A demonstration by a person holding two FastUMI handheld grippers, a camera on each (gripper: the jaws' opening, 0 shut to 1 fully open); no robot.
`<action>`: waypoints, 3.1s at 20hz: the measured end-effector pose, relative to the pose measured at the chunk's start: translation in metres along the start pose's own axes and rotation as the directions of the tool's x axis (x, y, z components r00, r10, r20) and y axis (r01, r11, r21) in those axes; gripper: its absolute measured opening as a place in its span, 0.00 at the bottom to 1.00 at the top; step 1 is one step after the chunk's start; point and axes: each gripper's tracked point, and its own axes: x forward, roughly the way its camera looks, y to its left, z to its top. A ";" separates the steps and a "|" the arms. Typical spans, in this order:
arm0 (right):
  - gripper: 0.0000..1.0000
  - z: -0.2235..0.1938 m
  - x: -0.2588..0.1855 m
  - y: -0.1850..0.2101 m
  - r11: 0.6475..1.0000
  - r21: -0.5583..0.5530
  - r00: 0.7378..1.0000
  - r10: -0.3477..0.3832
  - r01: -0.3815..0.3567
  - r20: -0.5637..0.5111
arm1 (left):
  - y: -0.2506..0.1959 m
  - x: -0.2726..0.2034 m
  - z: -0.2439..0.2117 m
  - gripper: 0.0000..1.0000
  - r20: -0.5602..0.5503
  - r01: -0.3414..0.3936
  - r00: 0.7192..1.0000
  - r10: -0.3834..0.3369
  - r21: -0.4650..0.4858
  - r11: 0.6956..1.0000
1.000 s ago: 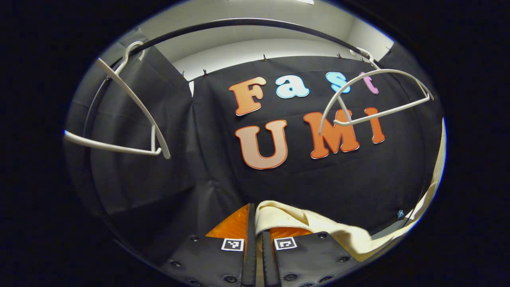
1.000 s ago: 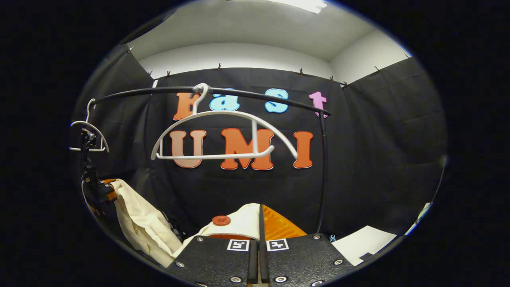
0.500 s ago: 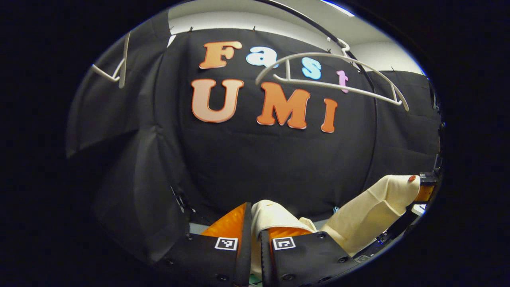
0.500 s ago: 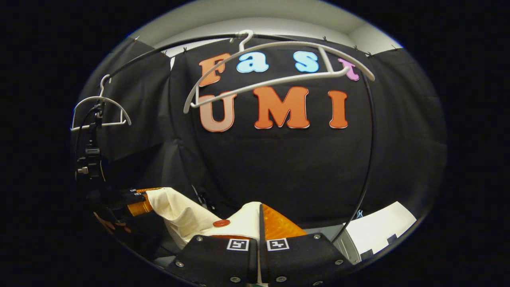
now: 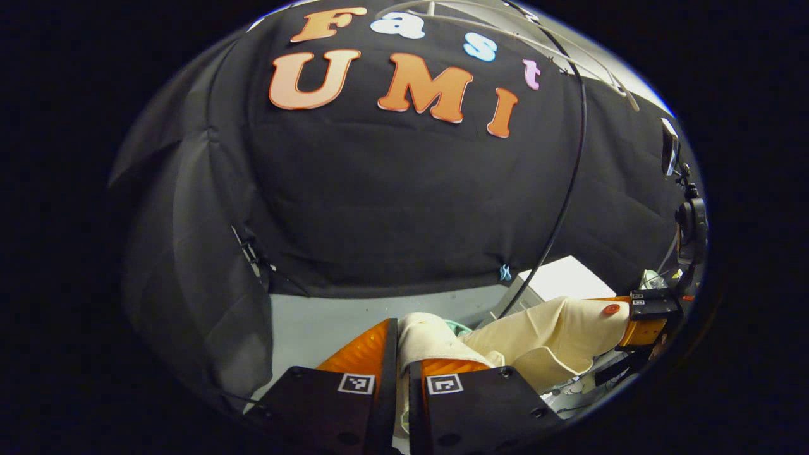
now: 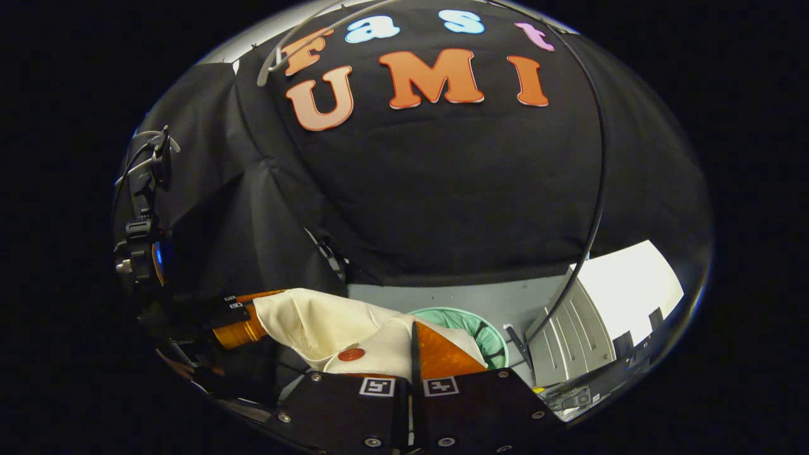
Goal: Grasp the clothes on the hanger with both hands and then place them into the laundry hamper below.
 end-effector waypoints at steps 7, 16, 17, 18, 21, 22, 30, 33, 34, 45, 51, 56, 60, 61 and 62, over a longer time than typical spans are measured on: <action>0.04 -0.081 0.011 -0.024 0.995 0.039 0.971 -0.082 0.093 -0.227 | 0.005 0.019 -0.061 0.16 -0.164 -0.012 0.986 0.016 0.027 1.000; 0.34 -0.111 0.013 -0.047 0.979 0.107 0.947 -0.138 0.175 -0.291 | 0.031 0.016 -0.117 0.36 -0.321 -0.054 0.946 0.042 -0.029 0.998; 0.44 -0.110 0.012 -0.047 0.978 0.115 0.946 -0.135 0.175 -0.295 | 0.035 0.015 -0.120 0.47 -0.328 -0.059 0.944 0.044 -0.037 0.998; 0.63 -0.113 0.012 -0.047 0.976 0.128 0.945 -0.128 0.173 -0.302 | 0.036 0.014 -0.122 0.58 -0.334 -0.063 0.942 0.044 -0.048 0.997; 0.92 -0.129 0.010 -0.045 0.974 0.137 0.930 -0.123 0.180 -0.345 | 0.040 0.008 -0.127 0.87 -0.344 -0.074 0.938 0.044 -0.073 0.995; 0.94 -0.133 0.008 -0.042 0.974 0.133 0.926 -0.123 0.181 -0.357 | 0.039 0.006 -0.127 1.00 -0.344 -0.069 0.938 0.040 -0.075 0.995; 0.95 -0.139 0.000 0.000 0.973 0.126 0.940 -0.145 0.191 -0.308 | 0.045 -0.016 -0.097 0.98 -0.220 -0.018 0.975 0.021 0.014 1.000; 0.95 -0.127 -0.010 0.011 0.961 0.148 0.951 -0.194 0.233 -0.240 | 0.050 -0.028 -0.086 1.00 -0.173 0.010 0.985 -0.008 0.014 1.000; 0.95 -0.123 -0.015 0.013 0.957 0.155 0.952 -0.210 0.247 -0.222 | 0.052 -0.033 -0.082 0.98 -0.160 0.016 0.987 -0.013 0.018 1.000; 0.95 -0.001 -0.157 0.014 0.981 0.032 0.967 -0.193 0.190 0.168 | 0.015 -0.142 0.044 1.00 0.320 -0.056 0.946 0.052 0.002 0.998; 0.95 0.070 -0.261 0.008 0.979 0.008 0.912 -0.194 0.206 0.361 | -0.013 -0.211 0.083 0.94 0.433 -0.065 0.899 0.067 -0.020 0.998; 0.95 0.103 -0.328 0.006 0.975 0.010 0.858 -0.199 0.221 0.474 | -0.031 -0.250 0.120 1.00 0.515 -0.043 0.856 0.049 -0.024 0.999; 0.94 0.116 -0.374 0.001 0.969 0.025 0.797 -0.218 0.247 0.563 | -0.045 -0.288 0.148 0.94 0.600 -0.020 0.800 0.008 0.014 1.000; 0.94 0.118 -0.384 -0.001 0.964 0.022 0.782 -0.227 0.263 0.580 | -0.044 -0.296 0.154 0.94 0.621 -0.033 0.784 0.009 0.027 0.999; 0.94 0.113 -0.385 -0.002 0.959 0.017 0.769 -0.237 0.282 0.593 | -0.046 -0.302 0.160 1.00 0.636 -0.044 0.772 0.010 0.038 0.998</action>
